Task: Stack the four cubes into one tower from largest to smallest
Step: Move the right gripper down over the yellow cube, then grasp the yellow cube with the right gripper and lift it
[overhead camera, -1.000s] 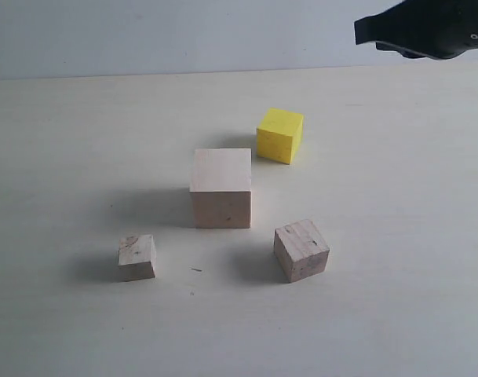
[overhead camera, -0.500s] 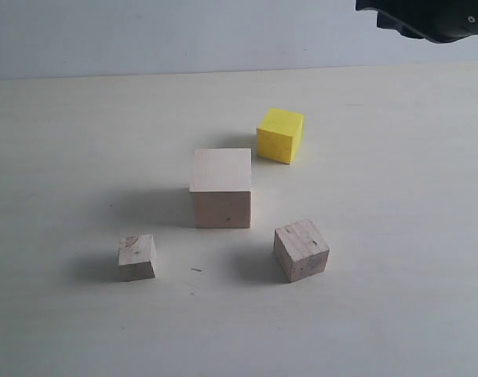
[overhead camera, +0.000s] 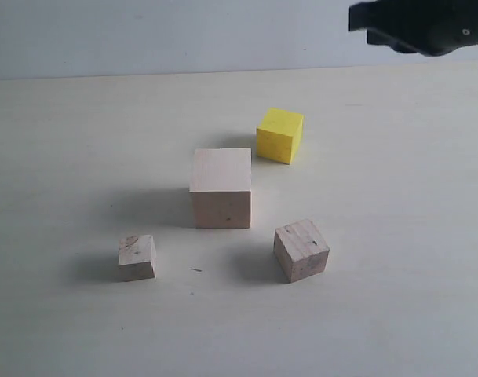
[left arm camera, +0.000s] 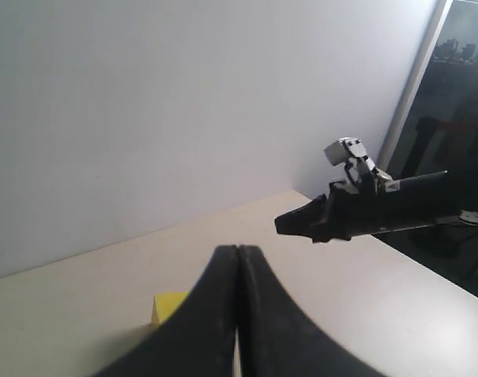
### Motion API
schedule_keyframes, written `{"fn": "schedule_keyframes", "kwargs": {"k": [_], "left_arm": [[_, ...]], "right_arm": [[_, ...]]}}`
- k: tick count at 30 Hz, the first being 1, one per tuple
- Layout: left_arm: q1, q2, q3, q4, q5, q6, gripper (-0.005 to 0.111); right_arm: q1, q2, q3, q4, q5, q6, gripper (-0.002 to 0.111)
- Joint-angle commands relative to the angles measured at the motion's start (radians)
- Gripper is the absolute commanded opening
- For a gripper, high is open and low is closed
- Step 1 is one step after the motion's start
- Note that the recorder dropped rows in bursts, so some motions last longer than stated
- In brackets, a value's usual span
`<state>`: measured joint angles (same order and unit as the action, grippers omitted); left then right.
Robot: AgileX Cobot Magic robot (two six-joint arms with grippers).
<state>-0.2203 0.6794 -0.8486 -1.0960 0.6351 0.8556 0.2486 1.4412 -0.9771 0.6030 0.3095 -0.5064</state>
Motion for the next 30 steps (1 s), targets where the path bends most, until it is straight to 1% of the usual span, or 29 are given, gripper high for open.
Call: {"fn": "schedule_keyframes", "kwargs": {"k": [1,3,6,8,9,10,13,14,15,16,17,18,20,22,25,27,30], "left_arm": [[-0.002,0.009,0.003,0.002,0.014,-0.044,0.000],[-0.002,0.009,0.003,0.002,0.014,-0.053,0.000],[-0.002,0.009,0.003,0.002,0.017,-0.083,0.000],[-0.002,0.009,0.003,0.012,0.024,-0.127,0.000],[-0.002,0.009,0.003,0.023,0.029,-0.139,0.000],[-0.002,0.009,0.003,0.039,0.031,-0.139,0.000],[-0.002,0.009,0.003,0.047,0.077,-0.152,0.000],[-0.002,0.009,0.003,0.047,0.106,-0.183,0.000],[-0.002,0.009,0.003,0.047,0.124,-0.189,0.000],[-0.002,0.009,0.003,0.047,0.157,-0.207,0.000],[-0.002,0.009,0.003,0.047,0.174,-0.211,0.000],[-0.002,0.009,0.003,0.049,0.194,-0.211,0.000],[-0.002,0.009,0.003,0.058,0.199,-0.211,0.000],[-0.002,0.009,0.003,0.083,0.199,-0.211,0.000],[-0.002,0.009,0.003,0.126,0.199,-0.211,0.000],[-0.002,0.009,0.003,0.152,0.199,-0.211,0.000],[-0.002,0.009,0.003,0.165,0.199,-0.211,0.000]], "right_arm": [[-0.004,0.082,-0.009,-0.020,0.054,-0.309,0.000],[-0.004,0.141,-0.040,-0.020,0.072,-0.373,0.000],[-0.004,0.231,-0.133,-0.015,0.105,-0.260,0.000],[-0.004,0.299,-0.238,-0.015,0.191,-0.244,0.000],[-0.004,0.345,-0.311,-0.015,0.235,-0.244,0.002],[-0.004,0.374,-0.358,-0.008,0.268,-0.244,0.006],[-0.004,0.453,-0.486,-0.008,0.376,-0.251,0.027],[-0.004,0.487,-0.530,-0.008,0.422,-0.253,0.044],[-0.004,0.501,-0.541,-0.008,0.429,-0.253,0.053],[-0.004,0.525,-0.556,-0.021,0.427,-0.253,0.071],[-0.004,0.532,-0.558,-0.028,0.419,-0.253,0.077],[-0.004,0.550,-0.558,-0.036,0.415,-0.258,0.086],[-0.004,0.576,-0.558,-0.036,0.421,-0.258,0.088],[-0.004,0.595,-0.558,-0.034,0.421,-0.277,0.088],[-0.004,0.604,-0.558,-0.028,0.409,-0.362,0.088],[-0.004,0.616,-0.563,0.003,0.386,-0.463,0.088],[-0.004,0.636,-0.581,0.008,0.374,-0.502,0.088]]}}
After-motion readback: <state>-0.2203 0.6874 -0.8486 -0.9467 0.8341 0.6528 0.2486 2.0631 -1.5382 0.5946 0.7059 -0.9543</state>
